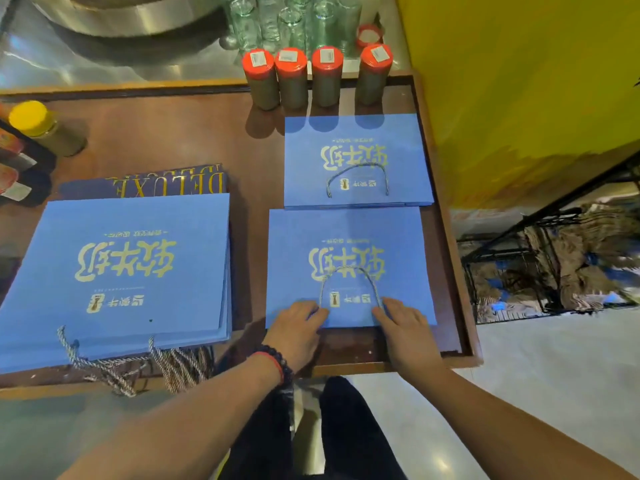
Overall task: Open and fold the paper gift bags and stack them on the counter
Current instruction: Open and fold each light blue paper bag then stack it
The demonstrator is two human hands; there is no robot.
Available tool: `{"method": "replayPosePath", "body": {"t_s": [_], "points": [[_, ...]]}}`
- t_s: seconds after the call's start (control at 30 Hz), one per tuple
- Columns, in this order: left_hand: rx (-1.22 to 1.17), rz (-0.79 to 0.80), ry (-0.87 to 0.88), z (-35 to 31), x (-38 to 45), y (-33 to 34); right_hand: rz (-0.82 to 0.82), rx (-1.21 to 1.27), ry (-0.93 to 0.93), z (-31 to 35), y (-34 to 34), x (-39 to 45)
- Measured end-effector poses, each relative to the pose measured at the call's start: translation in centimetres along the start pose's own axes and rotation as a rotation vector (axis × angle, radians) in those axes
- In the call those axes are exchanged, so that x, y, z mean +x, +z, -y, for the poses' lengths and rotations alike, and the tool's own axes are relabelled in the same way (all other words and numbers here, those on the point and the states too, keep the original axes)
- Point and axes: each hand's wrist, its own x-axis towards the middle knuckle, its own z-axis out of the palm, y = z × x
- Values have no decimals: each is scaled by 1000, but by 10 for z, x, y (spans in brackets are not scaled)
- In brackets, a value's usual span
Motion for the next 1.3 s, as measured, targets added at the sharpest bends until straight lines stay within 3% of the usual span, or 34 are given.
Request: {"method": "replayPosePath", "body": {"t_s": [0.13,0.37,0.53,0.97,1.13,1.3], "points": [[25,200,-63,-10,-7,8,-27,-39,37,25,8,-6],[76,228,-101,-17,-6,25,111,-40,-22,65,30,8],[107,248,-79,5,-8,21,125,-30,-39,38,29,-2],[131,292,-141,39,-29,13,203,-15,134,-41,23,-34],[-32,283,-268,39,-41,11,152,144,321,-34,22,-35],[-680,-135,-710,2,-26,-8,-166,725,699,-20,2,-13]]}}
